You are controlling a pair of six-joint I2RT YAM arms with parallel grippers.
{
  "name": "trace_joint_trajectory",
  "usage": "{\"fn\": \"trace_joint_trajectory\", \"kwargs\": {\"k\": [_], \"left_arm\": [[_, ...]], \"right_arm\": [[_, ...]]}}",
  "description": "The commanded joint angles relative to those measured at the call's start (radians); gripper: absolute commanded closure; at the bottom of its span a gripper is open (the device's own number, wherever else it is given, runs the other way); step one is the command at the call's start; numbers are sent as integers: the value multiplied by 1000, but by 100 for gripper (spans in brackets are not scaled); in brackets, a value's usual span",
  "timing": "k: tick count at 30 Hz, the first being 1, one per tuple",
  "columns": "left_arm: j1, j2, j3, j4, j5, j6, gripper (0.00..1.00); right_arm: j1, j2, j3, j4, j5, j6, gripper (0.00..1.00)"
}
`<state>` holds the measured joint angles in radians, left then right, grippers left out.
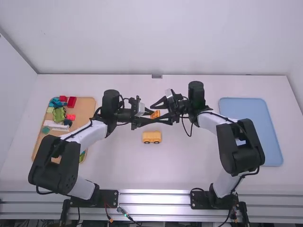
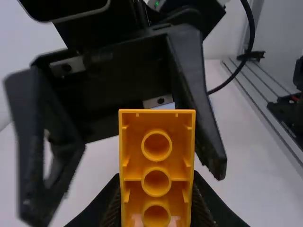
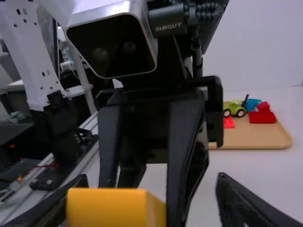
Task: Assemble lego blocks to make yellow taxi
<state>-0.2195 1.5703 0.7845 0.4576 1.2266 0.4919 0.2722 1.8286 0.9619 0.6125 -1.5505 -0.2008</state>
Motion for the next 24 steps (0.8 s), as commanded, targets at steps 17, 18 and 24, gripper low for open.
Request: {"fn": "trace_joint_trajectory", "kwargs": {"k": [17, 18, 24], "left_arm": [[-3, -16, -48, 143, -87, -190, 98], [-3, -16, -48, 144, -87, -189, 98], [-3, -16, -48, 148, -96, -189, 98]], "right_arm": [[-5, -16, -8, 45, 37, 37, 51], [-3, -16, -8, 46, 53, 37, 50], [-3, -16, -8, 62, 81, 40, 50]]}}
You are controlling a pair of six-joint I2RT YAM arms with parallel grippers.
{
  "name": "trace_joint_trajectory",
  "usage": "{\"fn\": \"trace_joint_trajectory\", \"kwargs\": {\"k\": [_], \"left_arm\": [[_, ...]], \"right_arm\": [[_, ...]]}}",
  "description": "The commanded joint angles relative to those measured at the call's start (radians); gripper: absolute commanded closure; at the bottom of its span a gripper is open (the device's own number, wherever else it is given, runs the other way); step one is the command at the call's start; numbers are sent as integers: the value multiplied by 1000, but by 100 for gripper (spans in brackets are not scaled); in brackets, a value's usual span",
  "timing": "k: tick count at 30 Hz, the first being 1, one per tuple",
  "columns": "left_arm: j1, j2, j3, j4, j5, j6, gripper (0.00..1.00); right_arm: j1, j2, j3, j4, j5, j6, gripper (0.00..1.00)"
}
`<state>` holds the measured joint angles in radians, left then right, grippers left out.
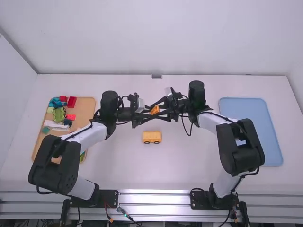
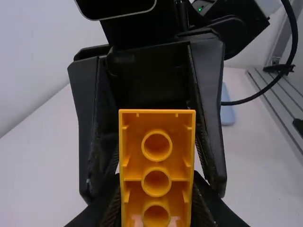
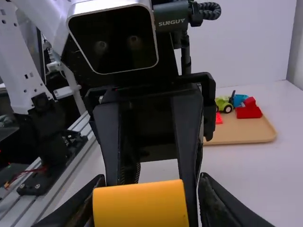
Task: Assemble lego blocks to make yellow taxi
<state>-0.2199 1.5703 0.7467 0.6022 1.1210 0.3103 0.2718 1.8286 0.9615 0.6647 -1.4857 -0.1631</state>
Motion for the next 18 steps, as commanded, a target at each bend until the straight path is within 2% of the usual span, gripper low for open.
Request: {"fn": "trace_joint_trajectory", "kwargs": {"k": [1, 11, 18], "left_arm": [[-3, -16, -10, 0, 2, -7, 98], [0, -16, -10, -14, -15, -6, 98], [0, -16, -10, 6, -11, -7, 98]], "right_arm": [[-2, -16, -8, 12, 17, 2, 51], [-47, -16, -8, 16, -17, -8, 50], [-35, -16, -10, 10, -17, -28, 53]]}}
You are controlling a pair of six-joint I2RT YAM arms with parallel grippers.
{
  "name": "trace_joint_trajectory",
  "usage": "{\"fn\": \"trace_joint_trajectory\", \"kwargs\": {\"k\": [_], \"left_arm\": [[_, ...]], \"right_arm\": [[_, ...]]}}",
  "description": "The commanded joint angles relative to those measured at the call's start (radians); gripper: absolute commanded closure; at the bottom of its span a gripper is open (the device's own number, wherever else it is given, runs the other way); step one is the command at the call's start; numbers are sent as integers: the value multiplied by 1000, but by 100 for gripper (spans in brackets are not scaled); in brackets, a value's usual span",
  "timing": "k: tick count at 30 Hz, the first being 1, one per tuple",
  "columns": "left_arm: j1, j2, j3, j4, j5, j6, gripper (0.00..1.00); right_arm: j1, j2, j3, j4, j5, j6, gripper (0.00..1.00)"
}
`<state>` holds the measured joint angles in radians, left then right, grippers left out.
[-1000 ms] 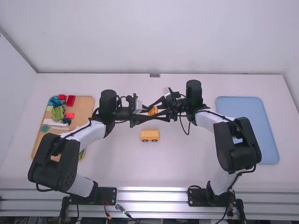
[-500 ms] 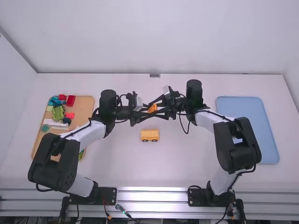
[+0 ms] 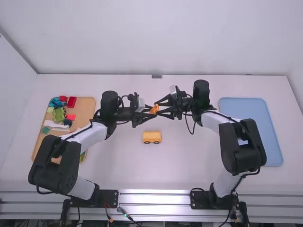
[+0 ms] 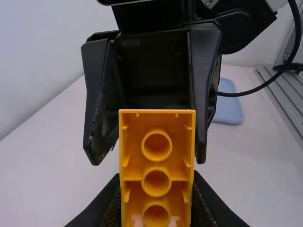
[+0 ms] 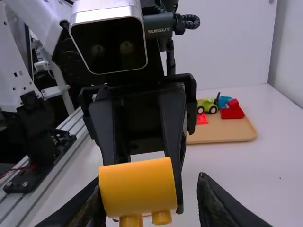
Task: Assemble lego blocks to make yellow taxi
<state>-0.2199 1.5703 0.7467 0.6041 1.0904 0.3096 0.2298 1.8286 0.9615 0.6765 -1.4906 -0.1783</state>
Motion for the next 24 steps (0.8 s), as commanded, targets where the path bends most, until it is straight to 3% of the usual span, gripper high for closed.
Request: {"fn": "trace_joint_trajectory", "kwargs": {"k": [1, 11, 22, 24], "left_arm": [[-1, -16, -10, 5, 19, -7, 98], [0, -16, -10, 2, 19, -7, 97], [-2, -16, -10, 6, 19, -33, 96], [-2, -16, -10, 6, 19, -33, 95]], "right_arm": [[6, -16, -10, -2, -12, -13, 54], [7, -16, -10, 0, -68, -58, 62], [21, -16, -10, 0, -65, -80, 61], [21, -16, -10, 0, -65, -81, 67]]}}
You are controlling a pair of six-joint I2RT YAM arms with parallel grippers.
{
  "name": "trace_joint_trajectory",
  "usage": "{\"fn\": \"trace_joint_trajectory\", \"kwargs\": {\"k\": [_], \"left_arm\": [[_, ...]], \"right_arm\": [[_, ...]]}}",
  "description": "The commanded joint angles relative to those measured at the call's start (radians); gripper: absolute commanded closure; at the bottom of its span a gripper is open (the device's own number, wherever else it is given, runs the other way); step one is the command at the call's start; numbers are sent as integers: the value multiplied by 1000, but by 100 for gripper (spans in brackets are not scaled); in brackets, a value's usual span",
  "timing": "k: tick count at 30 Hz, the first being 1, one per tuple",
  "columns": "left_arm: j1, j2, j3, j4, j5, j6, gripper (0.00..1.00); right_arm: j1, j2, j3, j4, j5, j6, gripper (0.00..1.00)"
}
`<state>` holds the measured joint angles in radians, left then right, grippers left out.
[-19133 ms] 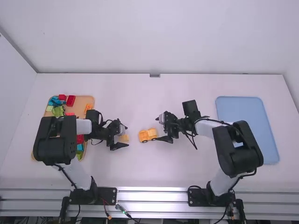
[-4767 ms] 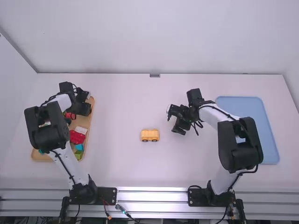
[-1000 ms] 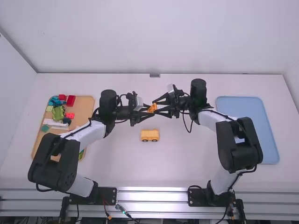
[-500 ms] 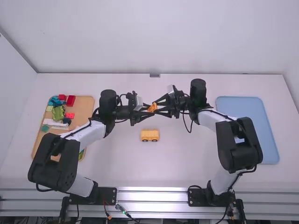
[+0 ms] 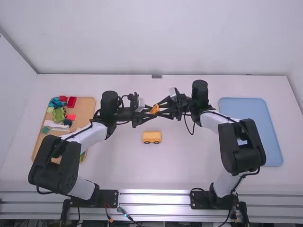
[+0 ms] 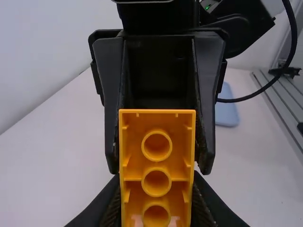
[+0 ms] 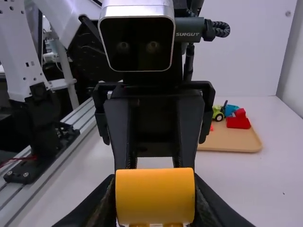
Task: Assemble lego blocks to make yellow taxi
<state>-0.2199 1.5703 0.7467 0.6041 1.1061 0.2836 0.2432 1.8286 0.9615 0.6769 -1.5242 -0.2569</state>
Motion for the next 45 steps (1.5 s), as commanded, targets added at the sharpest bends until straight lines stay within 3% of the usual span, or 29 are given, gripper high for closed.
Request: {"fn": "trace_joint_trajectory", "kwargs": {"k": [1, 4, 7, 8, 9, 10, 11, 12, 15, 23, 26, 31, 37, 45], "left_arm": [[-2, -16, -10, 7, 3, -7, 95], [-2, -16, -10, 6, 3, -7, 91], [-2, -16, -10, 6, 3, -6, 74], [-2, -16, -10, 6, 3, -6, 59], [-2, -16, -10, 6, 3, -6, 55], [-2, -16, -10, 5, 1, -6, 37], [-2, -16, -10, 2, -1, -6, 1], [-2, -16, -10, 2, -1, -6, 1], [8, -16, -10, -23, -23, -8, 1], [58, -16, -8, -166, -228, -33, 1], [104, -17, 11, -233, -259, -32, 1], [206, -17, 71, -349, -258, -33, 1], [312, -17, 116, -444, -258, -25, 1], [378, -16, 113, -476, -259, -25, 1]], "right_arm": [[7, -16, -10, 0, -31, -2, 71], [6, -16, -9, 0, -31, -3, 79], [6, -16, -9, 1, -32, -3, 80], [6, -16, -9, 2, -31, -2, 82], [6, -16, -9, 2, -30, -2, 83], [6, -16, -9, 4, -15, -1, 86], [5, -16, -9, 3, 3, 1, 87], [4, -16, -9, 3, 14, 9, 87], [-3, -17, -9, 27, 188, 169, 100], [-15, -37, -9, -89, 455, 165, 100], [-9, -87, 3, -306, 631, 63, 100], [53, -177, 128, -816, 1041, -142, 100], [134, -166, 273, -1262, 1390, -358, 100], [188, -54, 282, -1462, 1550, -544, 100]]}}
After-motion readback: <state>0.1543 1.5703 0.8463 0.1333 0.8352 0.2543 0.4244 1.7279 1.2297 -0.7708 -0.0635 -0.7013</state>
